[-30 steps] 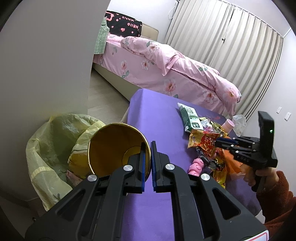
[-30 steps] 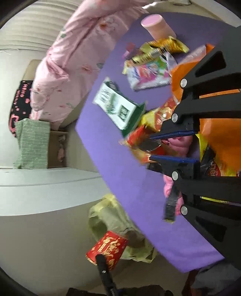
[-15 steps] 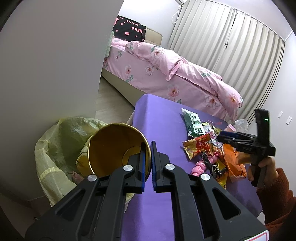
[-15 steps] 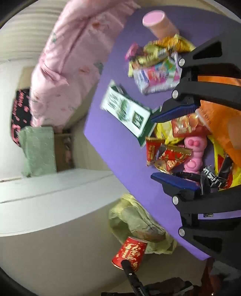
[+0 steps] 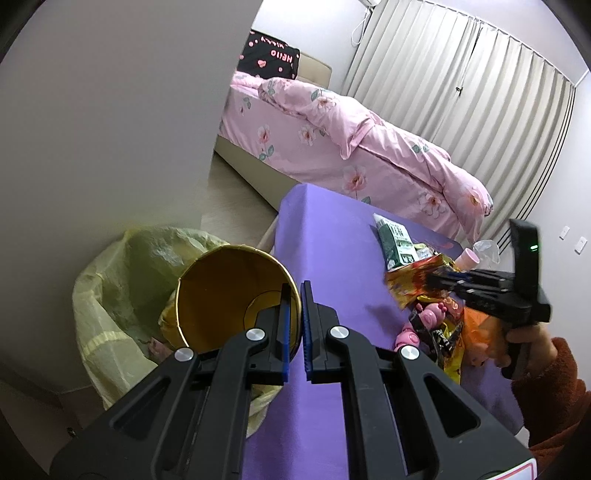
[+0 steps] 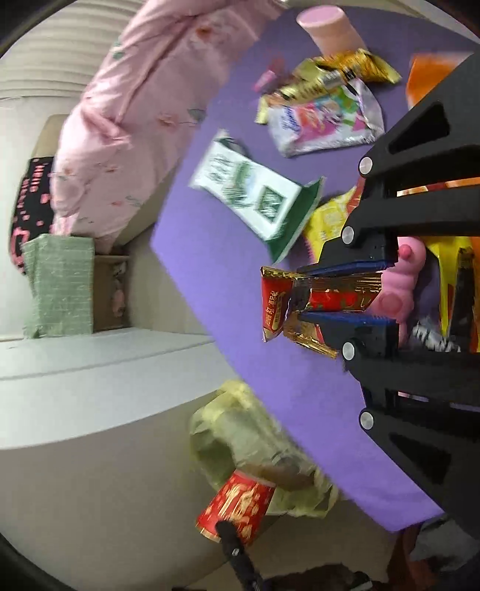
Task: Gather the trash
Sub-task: 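Carry the red wrapper to the trash bag and open the right tool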
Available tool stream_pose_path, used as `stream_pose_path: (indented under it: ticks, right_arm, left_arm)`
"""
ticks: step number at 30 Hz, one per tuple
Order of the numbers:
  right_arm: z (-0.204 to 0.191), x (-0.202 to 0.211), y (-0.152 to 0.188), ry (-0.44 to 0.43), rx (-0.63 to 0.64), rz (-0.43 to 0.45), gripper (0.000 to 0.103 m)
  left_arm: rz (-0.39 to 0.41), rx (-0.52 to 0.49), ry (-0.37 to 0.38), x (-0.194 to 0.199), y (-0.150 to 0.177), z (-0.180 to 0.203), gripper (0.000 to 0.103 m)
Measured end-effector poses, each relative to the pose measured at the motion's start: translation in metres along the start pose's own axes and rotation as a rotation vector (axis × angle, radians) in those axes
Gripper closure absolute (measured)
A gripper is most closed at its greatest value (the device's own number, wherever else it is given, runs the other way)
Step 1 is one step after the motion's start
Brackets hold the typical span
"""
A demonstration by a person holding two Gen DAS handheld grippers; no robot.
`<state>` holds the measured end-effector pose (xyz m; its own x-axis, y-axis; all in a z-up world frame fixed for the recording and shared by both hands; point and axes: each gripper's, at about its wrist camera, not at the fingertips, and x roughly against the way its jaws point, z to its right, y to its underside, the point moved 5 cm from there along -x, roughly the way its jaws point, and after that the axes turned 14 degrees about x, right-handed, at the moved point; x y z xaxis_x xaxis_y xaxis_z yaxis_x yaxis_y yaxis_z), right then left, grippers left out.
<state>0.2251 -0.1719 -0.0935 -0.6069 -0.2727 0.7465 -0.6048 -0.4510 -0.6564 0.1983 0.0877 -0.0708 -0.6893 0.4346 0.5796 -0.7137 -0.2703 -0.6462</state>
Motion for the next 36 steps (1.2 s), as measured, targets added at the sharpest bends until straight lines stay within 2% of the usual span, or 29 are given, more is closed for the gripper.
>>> stream_pose_path:
  ticks: [6, 12, 16, 20, 21, 22, 23, 25, 31, 36]
  right_arm:
    - [-0.022, 0.037, -0.040, -0.016, 0.045, 0.116, 0.085]
    - [-0.055, 0.030, -0.075, -0.058, 0.098, 0.150, 0.085]
    - [-0.068, 0.021, -0.086, -0.077, 0.112, 0.149, 0.085]
    - [-0.073, 0.012, -0.093, -0.085, 0.114, 0.139, 0.085]
    - [-0.074, 0.009, -0.093, -0.085, 0.113, 0.134, 0.085]
    - [-0.074, 0.007, -0.093, -0.083, 0.111, 0.127, 0.085]
    - [-0.074, 0.006, -0.093, -0.080, 0.108, 0.121, 0.085]
    - [-0.074, 0.005, -0.093, -0.077, 0.107, 0.115, 0.085]
    - [-0.076, 0.005, -0.099, -0.059, 0.105, 0.110, 0.085]
    - [-0.096, -0.003, -0.112, -0.091, 0.136, 0.118, 0.085]
  left_arm:
    - [0.080, -0.013, -0.037, 0.025, -0.026, -0.014, 0.098]
    - [0.115, 0.018, -0.123, 0.031, -0.043, -0.048, 0.098]
    - [0.082, 0.055, -0.180, 0.021, -0.045, -0.077, 0.098]
    - [0.017, 0.074, -0.174, -0.004, -0.035, -0.092, 0.098]
    - [0.003, 0.082, -0.168, -0.011, -0.032, -0.094, 0.096]
    - [-0.022, 0.095, -0.152, -0.018, -0.029, -0.096, 0.087]
    - [-0.042, 0.111, -0.138, -0.023, -0.027, -0.098, 0.071]
    - [-0.064, 0.134, -0.113, -0.029, -0.023, -0.100, 0.062]
    - [-0.047, 0.148, -0.110, -0.019, -0.024, -0.101, 0.060]
    - [0.102, 0.180, -0.162, 0.028, -0.038, -0.116, 0.054]
